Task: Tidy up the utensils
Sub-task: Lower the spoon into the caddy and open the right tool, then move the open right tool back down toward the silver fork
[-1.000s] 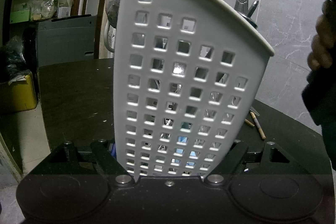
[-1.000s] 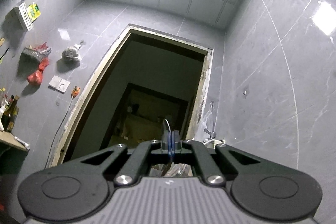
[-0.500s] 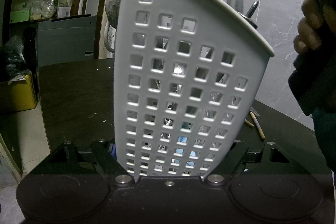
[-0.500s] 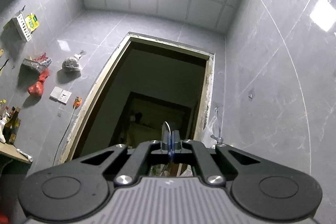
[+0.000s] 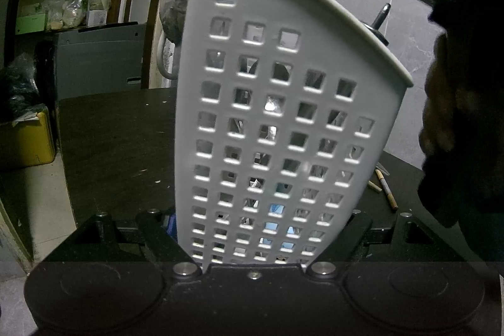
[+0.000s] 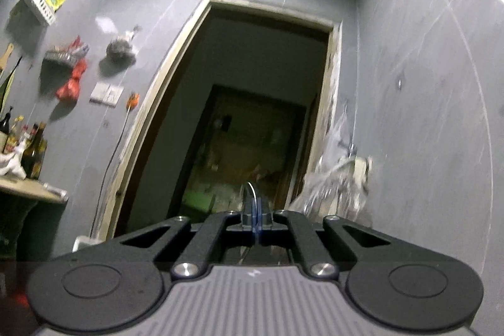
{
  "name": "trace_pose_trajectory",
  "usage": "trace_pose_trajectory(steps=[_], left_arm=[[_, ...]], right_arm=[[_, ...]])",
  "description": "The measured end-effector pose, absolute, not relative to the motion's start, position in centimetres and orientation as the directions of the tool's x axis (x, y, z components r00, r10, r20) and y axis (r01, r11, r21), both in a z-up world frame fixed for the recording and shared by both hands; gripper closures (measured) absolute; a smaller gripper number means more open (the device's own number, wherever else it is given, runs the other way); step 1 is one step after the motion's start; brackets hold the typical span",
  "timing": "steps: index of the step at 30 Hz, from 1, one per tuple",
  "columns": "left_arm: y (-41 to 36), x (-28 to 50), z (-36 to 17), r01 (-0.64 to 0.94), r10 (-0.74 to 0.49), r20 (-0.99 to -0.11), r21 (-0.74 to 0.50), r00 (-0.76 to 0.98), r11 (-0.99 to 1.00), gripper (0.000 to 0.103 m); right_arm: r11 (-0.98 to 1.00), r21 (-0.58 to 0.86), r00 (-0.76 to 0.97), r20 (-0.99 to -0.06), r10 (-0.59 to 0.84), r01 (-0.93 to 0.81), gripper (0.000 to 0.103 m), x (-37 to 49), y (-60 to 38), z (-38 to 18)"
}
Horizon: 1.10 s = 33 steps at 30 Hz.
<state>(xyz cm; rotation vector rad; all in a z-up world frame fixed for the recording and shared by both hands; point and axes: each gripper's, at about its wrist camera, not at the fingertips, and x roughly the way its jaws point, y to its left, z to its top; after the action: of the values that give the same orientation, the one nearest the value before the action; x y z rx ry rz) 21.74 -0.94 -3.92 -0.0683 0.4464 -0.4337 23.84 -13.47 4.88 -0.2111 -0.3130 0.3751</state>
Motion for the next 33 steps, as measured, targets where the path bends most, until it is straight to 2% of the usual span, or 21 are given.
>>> trace_pose_trajectory(steps=[4,11,13,15,16,18,20,25,30,33], left_arm=[[-1.2,21.8,-3.9,0.390,-0.416,-0.407,-0.151,0.813,0.909,0.022],[-1.9,21.9,-3.7,0.391,-0.409,-0.417,-0.132,0.812,0.911,0.022],[-2.2,21.9,-3.7,0.392,-0.406,-0.420,-0.124,0.811,0.911,0.022],[-2.5,21.9,-3.6,0.394,-0.407,-0.421,-0.122,0.810,0.911,0.022],[-2.5,21.9,-3.6,0.395,-0.409,-0.420,-0.124,0.810,0.910,0.021],[-2.5,22.0,-3.5,0.399,-0.416,-0.416,-0.134,0.808,0.907,0.021],[-2.3,22.2,-3.5,0.402,-0.425,-0.413,-0.146,0.806,0.904,0.021],[-2.6,22.5,-3.4,0.403,-0.415,-0.423,-0.124,0.805,0.907,0.020],[-3.4,22.7,-3.3,0.415,-0.411,-0.435,-0.091,0.801,0.905,0.019],[-3.7,22.5,-3.3,0.418,-0.413,-0.433,-0.090,0.801,0.904,0.019]], right_arm=[[0.903,-0.260,0.902,0.179,0.393,-0.342,0.101,23.7,-13.6,4.4],[0.904,-0.274,0.924,0.106,0.367,-0.328,0.096,22.2,-13.8,4.5],[0.909,-0.276,0.932,0.095,0.349,-0.313,0.091,21.3,-13.9,4.8],[0.918,-0.262,0.939,0.094,0.332,-0.298,0.075,19.7,-14.5,5.4],[0.924,-0.256,0.943,0.101,0.318,-0.285,0.070,18.6,-14.9,5.9],[0.936,-0.251,0.952,0.119,0.282,-0.245,0.052,16.0,-15.8,6.7],[0.948,-0.250,0.961,0.140,0.237,-0.197,0.044,12.5,-16.7,7.4],[0.971,-0.205,0.978,0.137,0.155,-0.125,0.033,2.8,-18.4,9.2],[0.971,-0.167,0.973,0.126,0.191,-0.169,0.020,-4.8,-17.7,13.6],[0.961,-0.104,0.955,0.126,0.268,-0.256,0.018,-7.2,-16.7,17.1]])
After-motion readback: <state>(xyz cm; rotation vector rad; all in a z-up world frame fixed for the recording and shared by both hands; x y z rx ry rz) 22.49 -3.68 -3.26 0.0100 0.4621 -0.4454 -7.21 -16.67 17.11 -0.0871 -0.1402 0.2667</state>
